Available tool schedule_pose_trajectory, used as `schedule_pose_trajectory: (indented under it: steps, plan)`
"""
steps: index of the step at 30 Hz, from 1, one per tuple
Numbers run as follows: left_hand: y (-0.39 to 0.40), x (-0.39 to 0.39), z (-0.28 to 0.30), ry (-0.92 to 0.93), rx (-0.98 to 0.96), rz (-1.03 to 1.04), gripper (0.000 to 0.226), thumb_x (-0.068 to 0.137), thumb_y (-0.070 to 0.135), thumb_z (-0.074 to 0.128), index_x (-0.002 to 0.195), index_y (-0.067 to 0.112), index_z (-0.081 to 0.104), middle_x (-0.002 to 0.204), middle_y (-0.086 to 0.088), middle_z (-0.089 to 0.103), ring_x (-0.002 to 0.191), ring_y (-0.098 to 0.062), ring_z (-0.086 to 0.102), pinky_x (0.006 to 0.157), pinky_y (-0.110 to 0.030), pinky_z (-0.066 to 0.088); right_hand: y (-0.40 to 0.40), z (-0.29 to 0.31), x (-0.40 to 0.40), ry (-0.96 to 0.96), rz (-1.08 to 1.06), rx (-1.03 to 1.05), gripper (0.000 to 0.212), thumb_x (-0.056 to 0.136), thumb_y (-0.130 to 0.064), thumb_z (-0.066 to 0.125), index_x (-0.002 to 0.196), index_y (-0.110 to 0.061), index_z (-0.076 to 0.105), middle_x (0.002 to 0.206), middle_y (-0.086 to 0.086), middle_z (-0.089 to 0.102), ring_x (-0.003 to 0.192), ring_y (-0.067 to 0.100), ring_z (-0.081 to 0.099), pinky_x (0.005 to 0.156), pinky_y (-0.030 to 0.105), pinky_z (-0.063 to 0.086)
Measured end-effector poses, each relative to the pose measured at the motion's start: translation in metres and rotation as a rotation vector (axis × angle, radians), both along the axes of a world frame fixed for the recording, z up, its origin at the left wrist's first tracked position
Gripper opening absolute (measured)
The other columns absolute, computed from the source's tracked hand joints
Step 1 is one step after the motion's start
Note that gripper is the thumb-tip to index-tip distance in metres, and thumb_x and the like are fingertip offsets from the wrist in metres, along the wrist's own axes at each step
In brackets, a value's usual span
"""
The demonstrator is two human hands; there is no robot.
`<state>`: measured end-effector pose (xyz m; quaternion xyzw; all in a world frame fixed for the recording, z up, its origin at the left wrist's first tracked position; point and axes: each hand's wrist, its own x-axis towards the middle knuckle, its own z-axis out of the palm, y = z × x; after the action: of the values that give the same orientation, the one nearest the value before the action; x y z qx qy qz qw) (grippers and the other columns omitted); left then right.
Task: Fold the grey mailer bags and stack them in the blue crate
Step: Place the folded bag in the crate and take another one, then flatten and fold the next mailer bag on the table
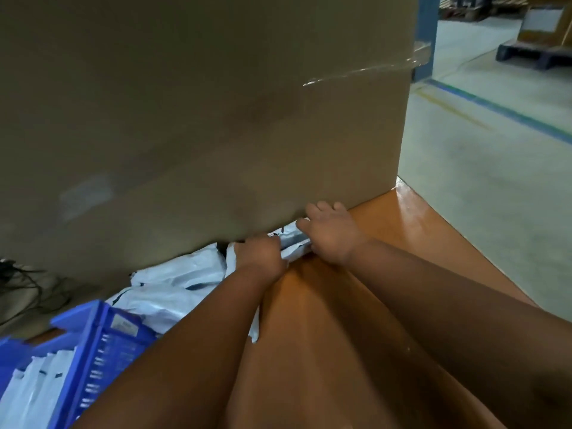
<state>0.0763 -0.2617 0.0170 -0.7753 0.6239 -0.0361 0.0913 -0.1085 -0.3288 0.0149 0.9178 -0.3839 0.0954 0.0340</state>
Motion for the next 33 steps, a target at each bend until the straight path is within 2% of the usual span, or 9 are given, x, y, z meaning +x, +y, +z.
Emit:
schedule_pose_trajectory:
  steps: [3,6,8,10,13,19,22,25,33]
  plan:
    - [0.023,-0.009,-0.019,0.044,-0.069,-0.105,0.034,0.087,0.054,0.064,0.114,0.034,0.068,0.114,0.004,0.066,0.109,-0.025,0.063,0.079,-0.042,0.042,0.020,-0.012,-0.009,0.001,0.016,-0.014,0.041,0.080,-0.032,0.069,0.120,-0.028,0.059,0.117,0.004,0.051,0.105,0.029,0.050,0.078,0.043,0.034]
    - [0.060,-0.018,-0.046,0.154,-0.162,-0.197,0.029,0.091,0.036,0.065,0.118,0.026,0.064,0.117,-0.001,0.067,0.104,-0.028,0.064,0.079,-0.043,0.049,0.051,-0.025,-0.027,0.008,0.056,0.010,0.039,0.080,-0.033,0.068,0.117,-0.027,0.061,0.123,0.004,0.054,0.106,0.029,0.053,0.080,0.043,0.037]
    - [0.093,-0.028,-0.063,0.251,-0.228,-0.254,0.030,0.092,0.026,0.065,0.120,0.019,0.061,0.118,-0.008,0.066,0.103,-0.030,0.065,0.086,-0.045,0.054,0.076,-0.038,-0.043,0.050,0.088,0.045,0.038,0.082,-0.035,0.067,0.119,-0.028,0.062,0.139,0.005,0.053,0.121,0.031,0.054,0.091,0.046,0.040]
    - [0.126,-0.039,-0.078,0.325,-0.369,-0.311,0.030,0.094,0.024,0.055,0.123,0.015,0.057,0.120,-0.012,0.066,0.105,-0.031,0.065,0.092,-0.044,0.056,0.105,-0.052,-0.059,0.064,0.120,0.121,0.045,0.086,-0.038,0.066,0.129,-0.028,0.058,0.156,0.006,0.047,0.142,0.030,0.047,0.112,0.050,0.037]
    - [0.176,-0.050,-0.091,0.389,-0.428,-0.316,0.039,0.096,0.023,0.046,0.132,0.013,0.052,0.132,-0.015,0.062,0.119,-0.032,0.060,0.108,-0.046,0.050,0.152,-0.068,-0.080,0.000,0.141,0.233,0.049,0.093,-0.037,0.059,0.141,-0.026,0.056,0.159,0.004,0.050,0.149,0.027,0.046,0.125,0.052,0.026]
    - [0.280,-0.054,-0.103,0.358,-0.232,-0.318,0.071,0.102,0.045,0.051,0.165,0.018,0.033,0.169,-0.007,0.036,0.156,-0.025,0.032,0.126,-0.047,0.033,0.252,-0.073,-0.107,-0.116,0.156,0.280,0.062,0.097,-0.061,0.053,0.146,-0.023,0.056,0.164,0.002,0.044,0.152,0.022,0.040,0.128,0.051,0.026]
    - [0.325,-0.061,-0.100,0.341,-0.225,-0.311,0.072,0.106,0.057,0.046,0.166,0.020,0.033,0.172,-0.005,0.030,0.159,-0.022,0.027,0.129,-0.041,0.027,0.283,-0.077,-0.116,-0.176,0.179,0.328,0.052,0.104,-0.056,0.048,0.144,-0.025,0.059,0.164,-0.001,0.045,0.153,0.018,0.038,0.129,0.047,0.022]
    - [0.362,-0.074,-0.095,0.324,-0.230,-0.279,0.071,0.108,0.063,0.039,0.165,0.022,0.034,0.172,-0.004,0.031,0.159,-0.020,0.028,0.129,-0.039,0.025,0.307,-0.076,-0.120,-0.211,0.195,0.339,0.042,0.104,-0.049,0.048,0.137,-0.027,0.064,0.159,-0.003,0.052,0.147,0.018,0.045,0.127,0.046,0.028]
    - [0.442,-0.092,-0.092,0.296,-0.255,-0.253,0.059,0.111,0.050,0.042,0.162,0.022,0.041,0.170,-0.002,0.035,0.157,-0.019,0.029,0.129,-0.036,0.023,0.372,-0.069,-0.136,-0.153,0.234,0.333,0.035,0.099,-0.049,0.061,0.130,-0.034,0.065,0.155,-0.009,0.054,0.139,0.018,0.052,0.118,0.045,0.039]
